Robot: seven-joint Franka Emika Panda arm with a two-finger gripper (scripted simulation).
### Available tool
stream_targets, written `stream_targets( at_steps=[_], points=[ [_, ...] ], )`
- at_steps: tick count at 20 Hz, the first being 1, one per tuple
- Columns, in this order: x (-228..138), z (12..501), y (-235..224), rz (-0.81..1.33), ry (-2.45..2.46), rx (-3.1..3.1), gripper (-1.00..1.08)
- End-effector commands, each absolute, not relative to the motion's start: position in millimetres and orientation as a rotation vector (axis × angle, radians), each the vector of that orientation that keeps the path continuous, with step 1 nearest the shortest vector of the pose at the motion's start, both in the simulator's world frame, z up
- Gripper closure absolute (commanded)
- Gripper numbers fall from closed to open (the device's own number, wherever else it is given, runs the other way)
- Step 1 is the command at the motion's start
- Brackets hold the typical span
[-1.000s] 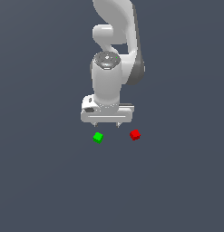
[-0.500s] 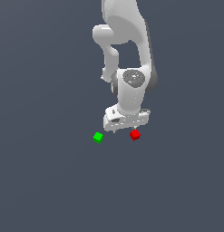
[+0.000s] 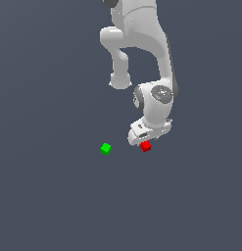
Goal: Stack the red cube on top of the green cube.
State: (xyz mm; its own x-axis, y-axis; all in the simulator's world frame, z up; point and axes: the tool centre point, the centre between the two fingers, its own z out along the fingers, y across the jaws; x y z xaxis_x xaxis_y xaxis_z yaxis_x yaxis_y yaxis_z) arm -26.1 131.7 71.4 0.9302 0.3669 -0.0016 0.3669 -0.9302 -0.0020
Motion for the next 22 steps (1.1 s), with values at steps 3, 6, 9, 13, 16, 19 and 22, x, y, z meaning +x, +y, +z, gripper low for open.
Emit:
stream_targets(
  at_steps=[3,6,9,13,16,19,22],
  points=[
    [-26,69,131,0.001,-0.584,-3.085,-0.92],
    [-26,60,131,0.001,-0.586,-3.085,-0.92],
    [-27,44,132,0.001,-0.591,-3.085,-0.92],
    [-27,27,132,0.0,-0.594,-3.085,-0.92],
    [-27,21,132,0.0,-0.594,-3.085,-0.92],
    [-26,20,132,0.0,-0.594,-3.085,1.08],
    [-26,20,132,0.0,-0.594,-3.085,1.08]
  ],
)
